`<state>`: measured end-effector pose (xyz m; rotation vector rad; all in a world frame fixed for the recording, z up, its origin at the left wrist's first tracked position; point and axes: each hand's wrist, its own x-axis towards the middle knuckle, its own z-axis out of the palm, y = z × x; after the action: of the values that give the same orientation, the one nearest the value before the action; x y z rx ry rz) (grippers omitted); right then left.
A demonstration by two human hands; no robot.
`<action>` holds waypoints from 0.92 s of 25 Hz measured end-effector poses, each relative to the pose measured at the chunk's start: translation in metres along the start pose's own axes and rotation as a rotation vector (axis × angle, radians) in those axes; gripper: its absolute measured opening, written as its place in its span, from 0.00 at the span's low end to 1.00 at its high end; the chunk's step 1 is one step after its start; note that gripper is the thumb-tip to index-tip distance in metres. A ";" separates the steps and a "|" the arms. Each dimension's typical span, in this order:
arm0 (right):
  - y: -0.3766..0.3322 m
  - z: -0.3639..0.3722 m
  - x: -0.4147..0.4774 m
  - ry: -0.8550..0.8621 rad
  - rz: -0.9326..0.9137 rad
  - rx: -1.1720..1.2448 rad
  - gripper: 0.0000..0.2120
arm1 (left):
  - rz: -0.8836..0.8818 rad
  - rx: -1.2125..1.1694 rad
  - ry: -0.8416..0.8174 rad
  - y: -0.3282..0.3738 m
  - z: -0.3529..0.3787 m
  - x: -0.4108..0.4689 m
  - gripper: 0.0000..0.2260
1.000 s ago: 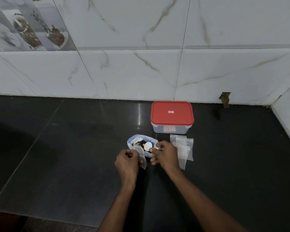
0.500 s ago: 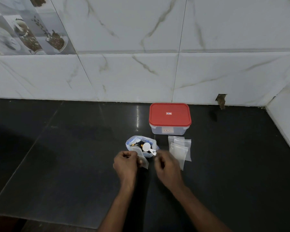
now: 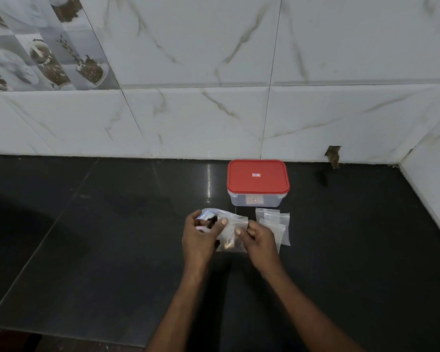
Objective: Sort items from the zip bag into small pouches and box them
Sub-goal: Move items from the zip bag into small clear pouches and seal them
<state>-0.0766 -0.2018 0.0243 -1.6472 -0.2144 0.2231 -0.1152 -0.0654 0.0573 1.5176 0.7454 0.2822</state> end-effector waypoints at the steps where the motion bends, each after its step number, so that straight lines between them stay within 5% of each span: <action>1: -0.006 -0.004 0.001 -0.015 0.028 0.055 0.07 | 0.013 -0.008 -0.156 -0.003 -0.004 0.005 0.21; 3: -0.012 -0.006 0.003 -0.021 0.061 0.142 0.07 | 0.009 -0.034 -0.430 -0.006 -0.008 0.007 0.18; 5: -0.010 -0.003 0.004 0.001 0.080 0.186 0.07 | 0.008 -0.037 -0.521 -0.006 -0.006 0.006 0.15; 10: -0.009 -0.006 0.011 0.119 0.114 0.200 0.01 | 0.002 -0.046 -0.383 -0.013 -0.004 0.008 0.11; 15: -0.007 -0.017 0.009 -0.159 0.178 0.132 0.18 | -0.009 -0.105 -0.253 -0.017 -0.002 0.006 0.07; 23: -0.014 -0.023 0.006 -0.134 0.159 0.261 0.11 | -0.055 -0.246 -0.223 -0.015 0.000 0.013 0.06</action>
<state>-0.0650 -0.2210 0.0400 -1.3916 -0.1485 0.4644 -0.1096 -0.0584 0.0390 1.2686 0.5526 0.1534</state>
